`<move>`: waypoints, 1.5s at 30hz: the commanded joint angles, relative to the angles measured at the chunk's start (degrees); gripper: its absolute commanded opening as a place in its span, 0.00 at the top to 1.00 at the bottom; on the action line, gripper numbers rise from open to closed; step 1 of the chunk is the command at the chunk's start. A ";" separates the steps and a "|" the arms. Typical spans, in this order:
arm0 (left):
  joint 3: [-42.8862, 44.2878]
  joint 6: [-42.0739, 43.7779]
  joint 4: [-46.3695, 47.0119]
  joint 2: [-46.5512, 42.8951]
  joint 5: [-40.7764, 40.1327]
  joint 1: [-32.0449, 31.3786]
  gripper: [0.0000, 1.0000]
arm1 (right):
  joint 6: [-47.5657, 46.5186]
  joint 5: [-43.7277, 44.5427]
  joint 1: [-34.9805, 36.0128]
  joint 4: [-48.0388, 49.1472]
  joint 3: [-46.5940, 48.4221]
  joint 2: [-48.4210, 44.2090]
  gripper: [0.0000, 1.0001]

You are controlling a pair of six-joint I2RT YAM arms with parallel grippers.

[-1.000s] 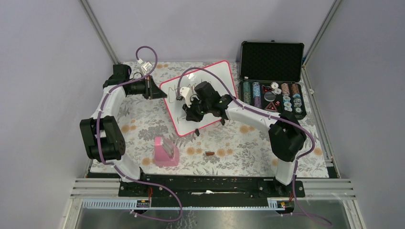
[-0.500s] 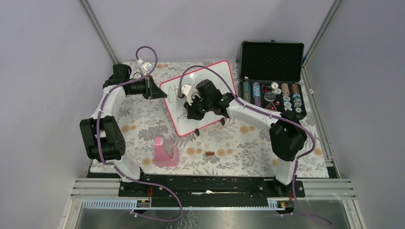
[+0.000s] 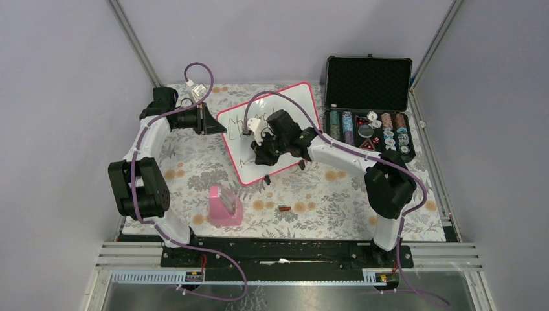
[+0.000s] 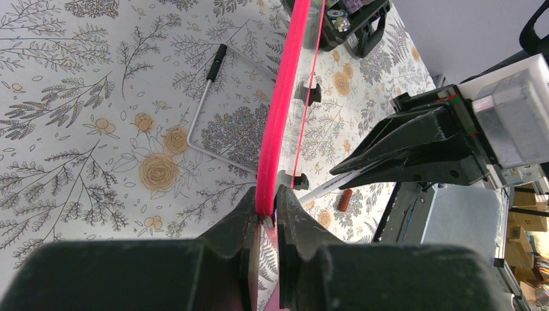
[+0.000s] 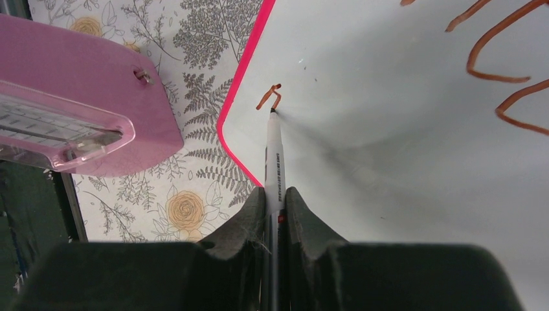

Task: Write a sentence on the whiteboard

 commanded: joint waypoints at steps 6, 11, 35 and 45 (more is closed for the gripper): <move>0.53 3.10 2.58 -2.43 -2.75 -0.59 1.00 | -1.04 -0.05 -0.43 0.23 -2.09 -1.94 1.00; 0.53 3.01 2.62 -2.57 -2.71 -0.53 1.00 | -0.66 -2.09 -0.39 0.15 -2.04 -3.87 1.00; 0.40 3.04 2.60 -2.92 -2.75 -0.62 1.00 | -2.05 2.25 -1.20 -0.25 0.45 -1.49 1.00; 0.40 3.08 2.64 -2.98 -2.96 -0.71 1.00 | -2.95 3.23 -2.84 -1.25 0.86 -2.30 1.00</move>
